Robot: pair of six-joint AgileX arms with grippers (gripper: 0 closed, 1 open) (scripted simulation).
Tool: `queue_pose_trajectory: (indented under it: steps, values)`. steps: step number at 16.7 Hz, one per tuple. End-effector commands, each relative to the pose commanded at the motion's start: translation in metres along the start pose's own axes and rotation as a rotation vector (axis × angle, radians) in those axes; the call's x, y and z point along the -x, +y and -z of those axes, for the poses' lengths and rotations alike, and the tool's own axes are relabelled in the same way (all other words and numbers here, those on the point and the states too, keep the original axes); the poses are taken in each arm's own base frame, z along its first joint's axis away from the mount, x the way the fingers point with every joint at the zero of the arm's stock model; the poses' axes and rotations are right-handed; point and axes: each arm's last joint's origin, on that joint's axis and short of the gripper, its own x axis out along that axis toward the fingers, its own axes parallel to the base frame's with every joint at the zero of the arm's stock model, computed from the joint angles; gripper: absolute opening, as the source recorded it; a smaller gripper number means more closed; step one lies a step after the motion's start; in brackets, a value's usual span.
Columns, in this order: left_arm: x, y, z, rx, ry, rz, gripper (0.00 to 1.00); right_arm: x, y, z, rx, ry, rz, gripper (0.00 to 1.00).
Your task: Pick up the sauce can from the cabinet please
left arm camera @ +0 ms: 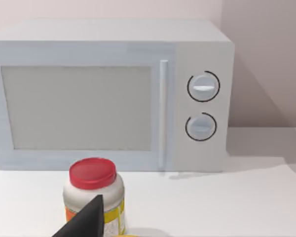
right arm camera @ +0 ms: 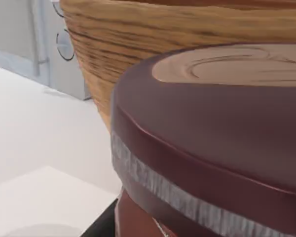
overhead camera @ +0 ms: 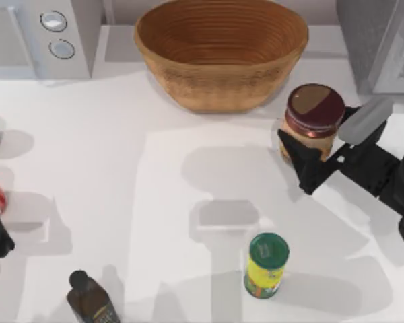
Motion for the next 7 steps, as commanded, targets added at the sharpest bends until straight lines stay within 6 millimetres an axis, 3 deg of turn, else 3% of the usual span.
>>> queue_pose_trajectory:
  steps: [2,7]
  values:
    - [0.0000,0.0000,0.0000,0.000,0.000,0.000,1.00,0.0000,0.0000,0.0000,0.000,0.000,0.000,1.00]
    - [0.0000,0.0000,0.0000,0.000,0.000,0.000,1.00,0.0000,0.0000,0.0000,0.000,0.000,0.000,1.00]
